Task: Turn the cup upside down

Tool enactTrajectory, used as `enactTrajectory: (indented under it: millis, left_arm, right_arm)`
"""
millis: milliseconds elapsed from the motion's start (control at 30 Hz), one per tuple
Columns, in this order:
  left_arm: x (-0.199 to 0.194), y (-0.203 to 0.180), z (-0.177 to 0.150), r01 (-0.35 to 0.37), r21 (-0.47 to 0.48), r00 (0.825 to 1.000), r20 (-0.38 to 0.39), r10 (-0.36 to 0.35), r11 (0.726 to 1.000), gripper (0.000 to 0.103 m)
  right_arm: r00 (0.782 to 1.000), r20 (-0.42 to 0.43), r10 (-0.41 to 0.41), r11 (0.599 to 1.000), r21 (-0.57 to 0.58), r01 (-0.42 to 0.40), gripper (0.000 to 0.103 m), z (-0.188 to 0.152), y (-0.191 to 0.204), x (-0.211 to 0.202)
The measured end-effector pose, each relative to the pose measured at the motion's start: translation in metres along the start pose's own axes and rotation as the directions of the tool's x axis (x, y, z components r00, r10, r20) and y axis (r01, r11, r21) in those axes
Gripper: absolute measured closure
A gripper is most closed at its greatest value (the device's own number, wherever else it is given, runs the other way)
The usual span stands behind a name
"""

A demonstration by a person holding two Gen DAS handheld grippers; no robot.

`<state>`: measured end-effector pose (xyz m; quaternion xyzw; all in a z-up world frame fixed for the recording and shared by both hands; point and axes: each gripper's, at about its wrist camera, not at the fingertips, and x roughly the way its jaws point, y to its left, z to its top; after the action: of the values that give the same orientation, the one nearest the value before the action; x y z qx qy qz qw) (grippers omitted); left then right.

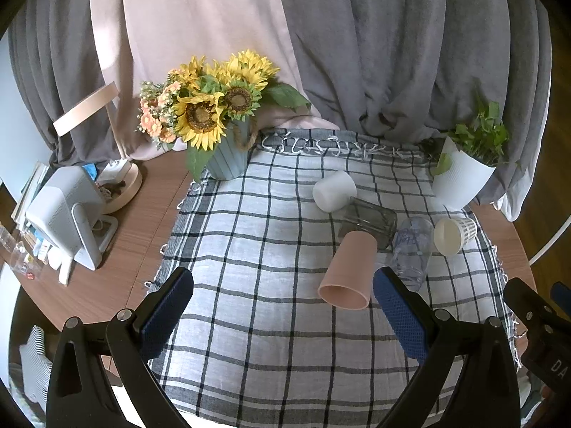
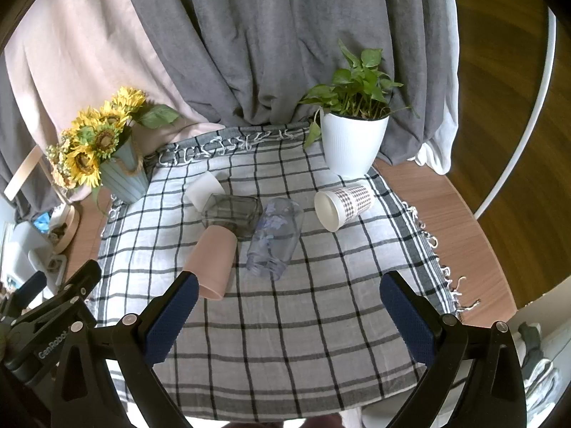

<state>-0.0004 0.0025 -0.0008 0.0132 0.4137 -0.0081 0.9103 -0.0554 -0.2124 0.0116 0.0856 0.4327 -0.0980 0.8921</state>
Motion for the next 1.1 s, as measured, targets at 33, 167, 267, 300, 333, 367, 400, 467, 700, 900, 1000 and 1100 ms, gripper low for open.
enactTrajectory:
  millis: [33, 167, 267, 300, 333, 367, 400, 467, 700, 900, 1000, 1100]
  left_arm:
    - [-0.0001, 0.0001, -0.0002, 0.000, -0.001, 1.000, 0.001, 0.000, 1.000, 0.000]
    - [-0.0004, 0.0006, -0.0004, 0.001, -0.001, 1.000, 0.001, -0.001, 1.000, 0.000]
    - [0.0001, -0.0006, -0.0006, -0.001, 0.000, 1.000, 0.001, 0.001, 1.000, 0.000]
    - [0.0002, -0.0006, -0.0004, -0.001, -0.001, 1.000, 0.001, 0.001, 1.000, 0.000]
    - [0.0002, -0.0006, -0.0002, -0.001, -0.001, 1.000, 0.001, 0.001, 1.000, 0.000]
    - [0.0002, -0.0003, 0.0000, -0.001, 0.000, 1.000, 0.000, 0.001, 1.000, 0.000]
    - [0.0002, -0.0006, -0.0002, -0.001, 0.000, 1.000, 0.000, 0.001, 1.000, 0.000]
    - [0.0003, -0.0008, -0.0001, -0.002, -0.001, 1.000, 0.000, 0.002, 1.000, 0.000]
    - [0.0002, -0.0002, 0.0002, -0.001, -0.001, 1.000, -0.002, 0.001, 1.000, 0.000]
    - [0.0008, 0.0010, -0.0002, -0.003, 0.002, 1.000, -0.006, 0.003, 1.000, 0.000]
    - [0.0007, 0.0011, -0.0003, -0.004, 0.000, 1.000, -0.006, 0.004, 1.000, 0.000]
    - [0.0009, 0.0014, -0.0009, -0.002, 0.001, 1.000, -0.007, 0.002, 1.000, 0.000]
  right_arm:
    - [1.000, 0.001, 0.002, 1.000, 0.001, -0.002, 0.001, 0.0001, 0.0000, -0.0001]
    - [1.000, 0.001, 0.002, 1.000, 0.000, -0.002, 0.001, 0.0003, 0.0003, -0.0002]
    - [1.000, 0.002, 0.002, 1.000, 0.000, -0.002, 0.001, 0.0005, 0.0004, -0.0005]
    - [1.000, 0.002, 0.002, 1.000, -0.001, -0.002, 0.001, 0.0005, 0.0005, -0.0005]
    - [1.000, 0.001, 0.002, 1.000, 0.000, -0.002, 0.001, 0.0006, 0.0005, -0.0007]
    - [1.000, 0.003, 0.003, 1.000, 0.000, -0.003, 0.001, 0.0006, 0.0006, -0.0008]
    - [1.000, 0.002, 0.001, 1.000, 0.000, -0.001, 0.001, 0.0007, 0.0008, -0.0006]
    - [1.000, 0.002, 0.003, 1.000, 0.002, -0.003, 0.001, 0.0009, 0.0010, -0.0009]
    - [1.000, 0.000, 0.001, 1.000, 0.001, -0.001, 0.001, 0.0013, 0.0015, -0.0007]
    - [1.000, 0.001, 0.000, 1.000, 0.001, 0.000, 0.001, 0.0023, 0.0008, 0.0003]
    - [1.000, -0.002, 0.000, 1.000, 0.001, 0.000, 0.001, 0.0021, 0.0024, 0.0013]
    - [1.000, -0.001, 0.001, 1.000, 0.002, -0.001, 0.001, 0.0020, 0.0017, 0.0020]
